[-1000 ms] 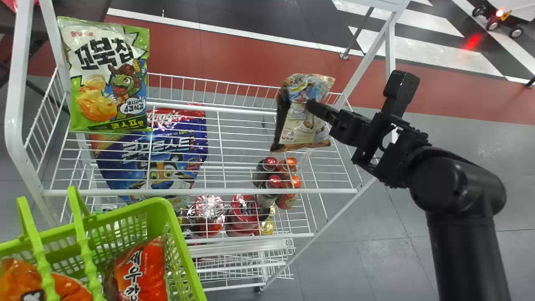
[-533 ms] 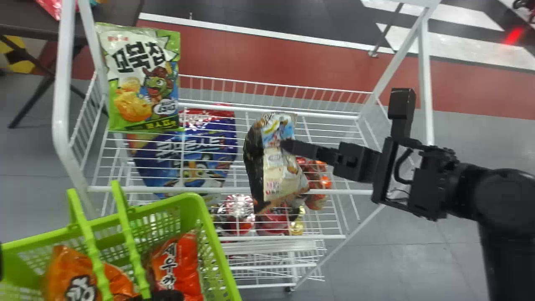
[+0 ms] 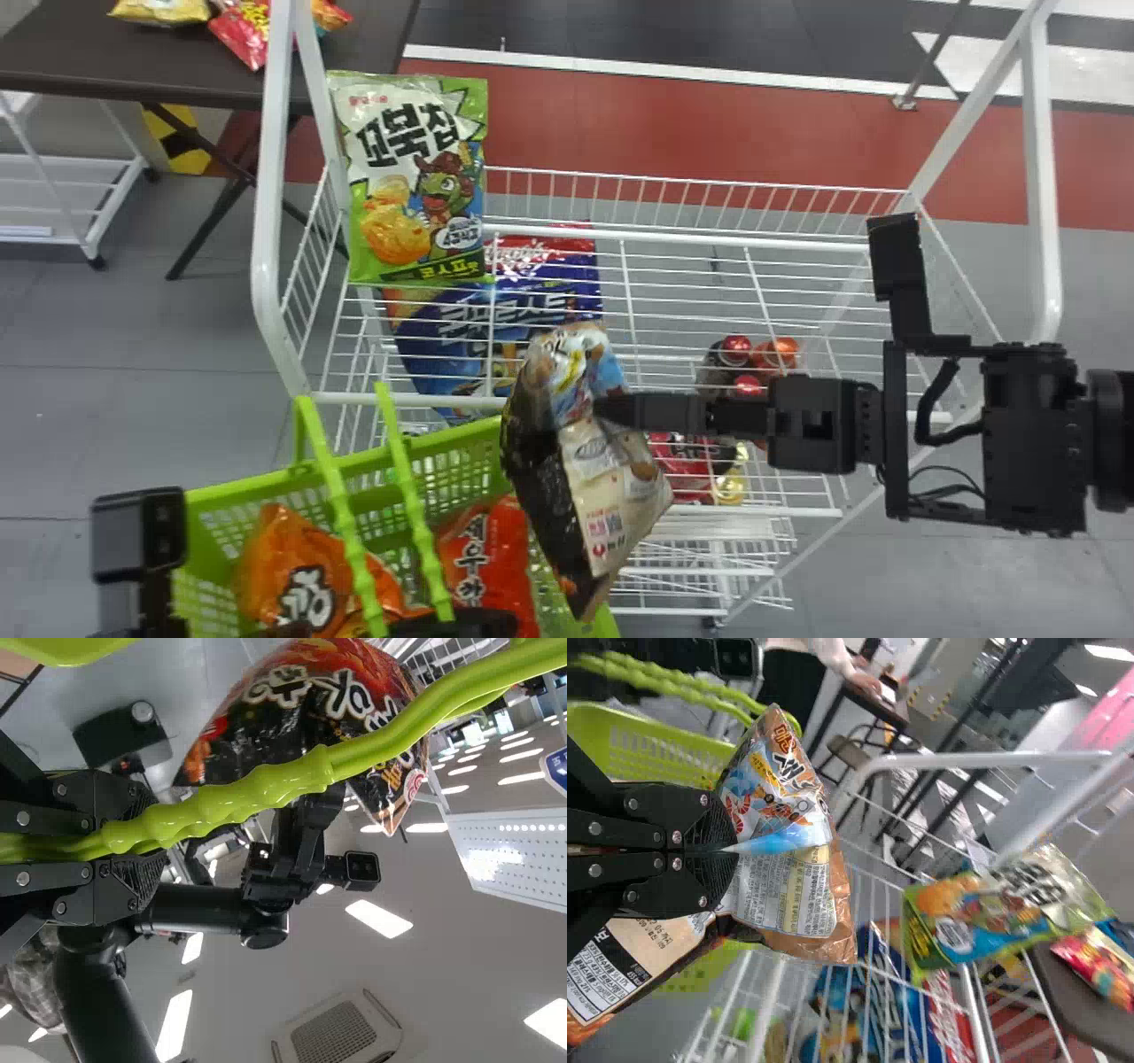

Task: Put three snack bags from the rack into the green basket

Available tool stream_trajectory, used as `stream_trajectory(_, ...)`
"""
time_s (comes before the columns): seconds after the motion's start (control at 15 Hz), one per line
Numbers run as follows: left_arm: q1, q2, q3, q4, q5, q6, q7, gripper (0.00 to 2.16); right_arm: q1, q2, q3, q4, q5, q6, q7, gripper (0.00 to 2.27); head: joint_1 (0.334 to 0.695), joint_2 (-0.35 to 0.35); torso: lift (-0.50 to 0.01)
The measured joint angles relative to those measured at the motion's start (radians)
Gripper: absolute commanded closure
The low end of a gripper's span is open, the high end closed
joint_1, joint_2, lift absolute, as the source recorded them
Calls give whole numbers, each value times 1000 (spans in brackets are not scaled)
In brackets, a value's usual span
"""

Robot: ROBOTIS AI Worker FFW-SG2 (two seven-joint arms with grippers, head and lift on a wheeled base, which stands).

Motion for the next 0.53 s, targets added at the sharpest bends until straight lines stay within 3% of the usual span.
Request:
stream_trajectory(0.33,-2,0,-20,-11,-3,10,4,2148,23,60,106,67,7,-27,2,2253,695,37,0)
stream_trajectory(0.53,-2,0,-21,-25,-3,24,3,2148,41,68,153,113,44,-82,5,2250,695,67,0)
